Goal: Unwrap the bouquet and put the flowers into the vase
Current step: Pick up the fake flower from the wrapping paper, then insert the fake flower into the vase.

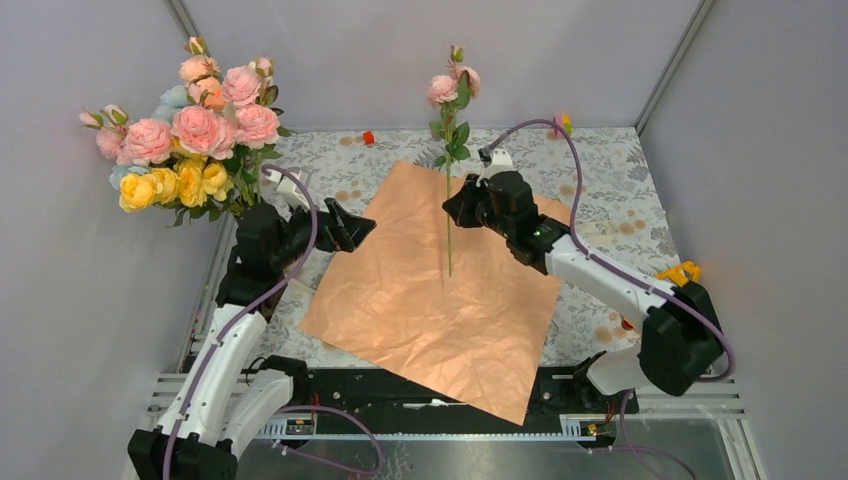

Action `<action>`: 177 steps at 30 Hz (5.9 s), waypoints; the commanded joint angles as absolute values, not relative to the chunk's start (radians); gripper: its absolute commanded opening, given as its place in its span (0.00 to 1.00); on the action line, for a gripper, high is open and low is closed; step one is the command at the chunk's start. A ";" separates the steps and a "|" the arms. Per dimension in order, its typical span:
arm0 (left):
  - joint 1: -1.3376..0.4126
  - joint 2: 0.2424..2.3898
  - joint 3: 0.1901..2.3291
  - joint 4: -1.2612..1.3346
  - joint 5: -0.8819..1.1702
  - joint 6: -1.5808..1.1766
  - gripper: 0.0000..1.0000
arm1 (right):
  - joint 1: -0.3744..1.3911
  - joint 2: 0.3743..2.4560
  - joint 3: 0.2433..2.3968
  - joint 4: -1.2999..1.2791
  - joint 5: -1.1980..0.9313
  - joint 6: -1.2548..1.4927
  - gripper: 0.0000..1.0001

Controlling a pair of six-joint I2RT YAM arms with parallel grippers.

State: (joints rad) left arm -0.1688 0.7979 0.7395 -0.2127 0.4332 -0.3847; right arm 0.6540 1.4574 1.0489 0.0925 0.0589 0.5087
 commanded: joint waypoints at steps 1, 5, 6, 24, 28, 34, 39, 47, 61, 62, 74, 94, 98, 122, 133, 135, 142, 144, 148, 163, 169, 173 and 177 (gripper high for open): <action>-0.201 0.820 0.834 0.095 0.663 -0.615 0.92 | 0.666 1.337 0.996 0.362 -0.179 0.443 0.00; -0.222 0.865 0.842 0.369 0.744 -0.837 0.92 | 0.711 1.277 1.011 0.383 -0.314 0.398 0.00; -0.227 0.876 0.848 0.416 0.751 -0.884 0.92 | 0.724 1.267 1.019 0.380 -0.337 0.388 0.00; -0.245 0.931 0.940 0.480 0.724 -0.940 0.47 | 0.873 1.263 1.157 0.191 -0.506 0.246 0.00; -0.245 0.921 0.939 0.477 0.718 -0.944 0.29 | 0.874 1.271 1.165 0.164 -0.503 0.234 0.00; -0.245 0.916 0.930 0.467 0.715 -0.945 0.02 | 0.876 1.272 1.161 0.155 -0.477 0.228 0.00; -0.245 0.912 0.948 0.421 0.719 -0.896 0.00 | 0.876 1.263 1.152 0.153 -0.454 0.226 0.00; -0.243 0.899 1.114 0.039 0.753 -0.468 0.00 | 0.876 1.210 1.114 0.149 -0.348 0.214 0.68; -0.181 0.805 1.345 -0.436 0.362 0.295 0.00 | 0.772 1.162 1.034 0.026 -0.085 0.192 0.91; -0.164 0.802 1.346 -0.432 0.340 0.309 0.00 | 0.736 1.160 1.023 0.027 -0.107 0.207 0.92; 0.192 0.761 1.158 0.009 0.385 0.139 0.00 | 0.549 1.070 0.905 0.039 -0.160 0.256 0.92; 0.316 0.792 1.034 0.240 0.395 0.060 0.00 | 0.526 1.029 0.860 0.049 -0.165 0.263 0.92; 0.320 0.783 0.998 0.233 0.392 0.058 0.00 | 0.524 1.026 0.857 0.049 -0.170 0.258 0.92; 0.334 0.736 0.751 0.242 0.312 0.042 0.00 | 0.502 1.001 0.831 0.050 -0.221 0.236 0.92; 0.334 0.738 0.692 0.230 0.293 0.046 0.00 | 0.499 0.984 0.810 0.071 -0.231 0.249 0.92; 0.334 0.737 0.679 0.233 0.289 0.046 0.00 | 0.499 0.987 0.807 0.078 -0.236 0.253 0.92; 0.334 0.733 0.643 0.233 0.277 0.038 0.00 | 0.498 0.991 0.798 0.098 -0.239 0.270 0.92; 0.334 0.732 0.639 0.233 0.277 0.034 0.00 | 0.498 0.993 0.797 0.097 -0.241 0.268 0.92; 0.334 0.732 0.632 0.227 0.275 0.033 0.00 | 0.498 0.995 0.798 0.098 -0.245 0.266 0.92; 0.333 0.718 0.666 0.166 0.304 -0.022 0.37 | 0.497 0.976 0.793 0.095 -0.216 0.260 0.93; 0.333 0.699 0.670 0.140 0.323 -0.071 0.47 | 0.497 0.969 0.787 0.087 -0.212 0.258 0.94; 0.333 0.680 0.667 0.119 0.342 -0.101 0.56 | 0.496 0.967 0.786 0.087 -0.209 0.258 0.94; 0.332 0.659 0.641 0.120 0.356 -0.153 0.67 | 0.497 0.964 0.790 0.077 -0.195 0.260 0.94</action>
State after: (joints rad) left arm 0.3286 0.6895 0.6441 0.0986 0.3119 -0.0853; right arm 0.5034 0.9874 0.7891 0.0570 -0.2218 0.2623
